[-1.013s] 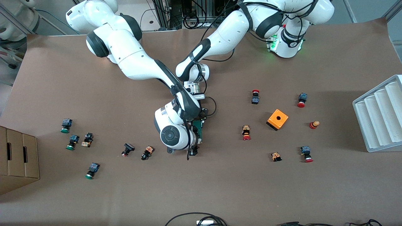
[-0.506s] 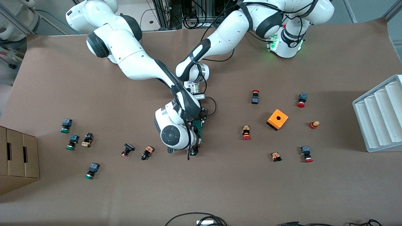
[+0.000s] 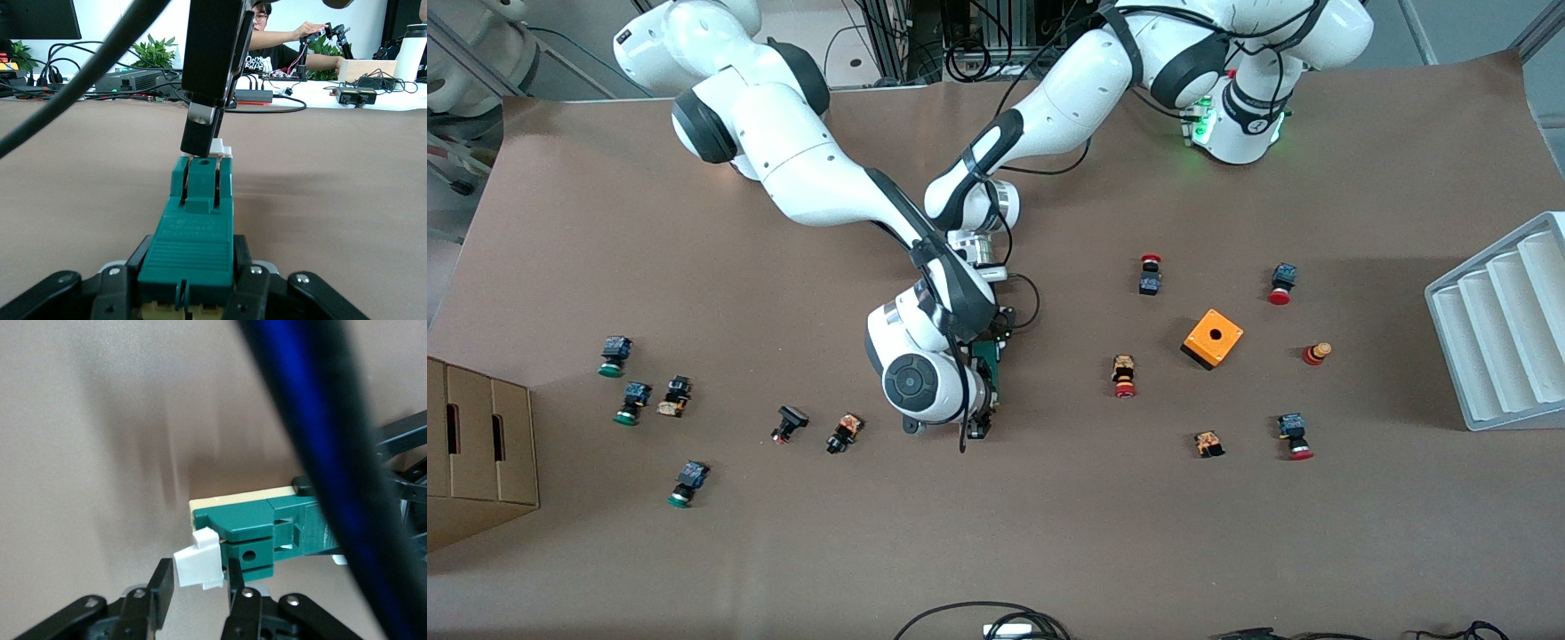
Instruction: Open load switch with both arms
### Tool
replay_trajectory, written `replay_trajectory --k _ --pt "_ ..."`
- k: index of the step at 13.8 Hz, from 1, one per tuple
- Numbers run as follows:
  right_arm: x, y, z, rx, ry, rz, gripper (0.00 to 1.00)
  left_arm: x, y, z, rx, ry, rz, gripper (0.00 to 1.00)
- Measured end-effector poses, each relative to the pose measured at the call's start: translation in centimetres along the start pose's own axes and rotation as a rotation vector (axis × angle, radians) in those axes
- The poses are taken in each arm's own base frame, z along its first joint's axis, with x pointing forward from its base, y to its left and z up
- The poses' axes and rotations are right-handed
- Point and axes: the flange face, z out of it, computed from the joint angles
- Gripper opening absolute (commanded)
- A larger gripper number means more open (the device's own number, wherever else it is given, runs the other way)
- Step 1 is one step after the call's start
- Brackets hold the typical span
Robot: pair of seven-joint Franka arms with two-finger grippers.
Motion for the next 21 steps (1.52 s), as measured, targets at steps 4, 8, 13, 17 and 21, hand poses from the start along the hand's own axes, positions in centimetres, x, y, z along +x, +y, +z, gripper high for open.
replay_trajectory --k 4,8,13,17,21 --pt "0.01 -0.02 -0.01 -0.002 -0.004 0.001 0.31 0.00 0.00 0.00 0.000 0.000 0.000 0.50" --pt "0.04 -0.05 -0.05 -0.004 -0.006 0.003 0.28 -0.01 0.00 0.00 0.000 0.000 0.001 0.49" --pt "0.07 -0.07 -0.08 -0.005 -0.007 0.004 0.20 -0.01 0.00 0.00 0.000 0.001 0.001 0.49" --pt "0.08 -0.08 -0.10 -0.006 -0.008 0.004 0.15 -0.01 0.00 0.00 0.000 0.001 0.001 0.48" --pt "0.11 -0.10 -0.13 -0.007 -0.009 0.006 0.10 -0.01 0.00 0.00 -0.001 0.001 0.001 0.48"
